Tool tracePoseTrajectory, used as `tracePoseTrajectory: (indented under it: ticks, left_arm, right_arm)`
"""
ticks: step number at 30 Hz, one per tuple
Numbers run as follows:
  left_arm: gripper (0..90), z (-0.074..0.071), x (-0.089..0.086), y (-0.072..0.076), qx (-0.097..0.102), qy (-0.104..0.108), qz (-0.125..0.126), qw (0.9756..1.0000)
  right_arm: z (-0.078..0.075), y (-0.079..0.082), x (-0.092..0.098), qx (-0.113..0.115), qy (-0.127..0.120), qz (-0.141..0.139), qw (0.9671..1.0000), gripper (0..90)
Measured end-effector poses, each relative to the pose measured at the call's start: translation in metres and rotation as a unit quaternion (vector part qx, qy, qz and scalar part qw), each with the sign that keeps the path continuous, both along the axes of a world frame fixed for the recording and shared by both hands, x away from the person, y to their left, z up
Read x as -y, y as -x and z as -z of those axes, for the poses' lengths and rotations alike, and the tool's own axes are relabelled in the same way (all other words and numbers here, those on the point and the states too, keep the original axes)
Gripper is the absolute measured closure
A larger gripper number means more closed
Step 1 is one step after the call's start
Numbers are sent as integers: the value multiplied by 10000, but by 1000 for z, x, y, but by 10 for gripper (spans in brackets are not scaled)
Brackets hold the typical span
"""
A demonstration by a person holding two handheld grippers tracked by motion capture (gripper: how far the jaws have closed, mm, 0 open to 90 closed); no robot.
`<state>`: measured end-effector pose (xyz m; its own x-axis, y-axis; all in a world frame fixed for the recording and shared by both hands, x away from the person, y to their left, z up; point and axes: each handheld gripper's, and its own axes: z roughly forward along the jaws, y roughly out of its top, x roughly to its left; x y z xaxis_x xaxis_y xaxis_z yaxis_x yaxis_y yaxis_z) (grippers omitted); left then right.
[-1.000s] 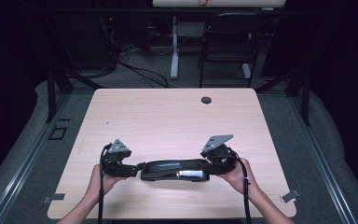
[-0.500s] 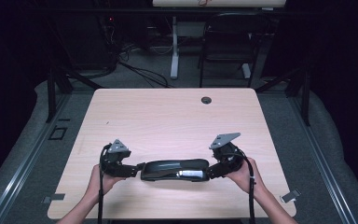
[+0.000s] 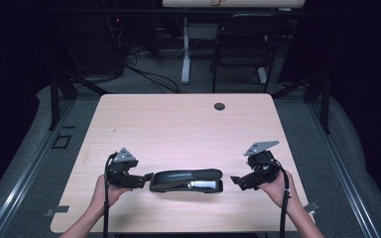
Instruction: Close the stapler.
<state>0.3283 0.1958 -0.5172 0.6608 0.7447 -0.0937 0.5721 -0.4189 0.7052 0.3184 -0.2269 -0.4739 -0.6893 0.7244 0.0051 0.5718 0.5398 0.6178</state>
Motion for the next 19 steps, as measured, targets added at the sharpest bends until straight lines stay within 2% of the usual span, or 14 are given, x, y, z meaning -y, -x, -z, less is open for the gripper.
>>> tracePoseTrajectory:
  ticks: [4,7,9,10,11,13,14,15,17,19]
  left_arm:
    - [217,0,0,0,5,-32,4,10000]
    - [212,1,1,0,1,-66,16,10000]
    - [209,1,1,0,-31,-83,28,10000]
    - [206,2,1,-1,-34,-91,30,9999]
    - [202,2,1,-1,-60,-113,33,9999]
    - [187,4,1,-2,-139,-200,14,9997]
    - [173,6,2,-3,-179,-278,27,9994]
    - [155,8,2,-4,-233,-396,7,9989]
    - [149,12,4,-6,-260,-628,-62,9977]
    - [129,17,5,-9,-390,-793,-105,9960]
  right_arm:
    - [14,1,13,-214,130,191,9995,0]
    - [25,2,17,-423,510,199,9976,0]
    - [33,1,18,-550,828,178,9949,0]
    - [38,0,17,-657,886,139,9938,0]
    - [42,-1,17,-711,1088,124,9914,0]
    - [52,-4,15,-818,1286,114,9883,0]
    - [58,-6,15,-924,1338,94,9867,0]
    - [60,-8,16,-1036,1515,23,9830,0]
    - [68,-11,18,-1160,1584,62,9805,0]
    - [72,-15,22,-1290,1625,18,9782,0]
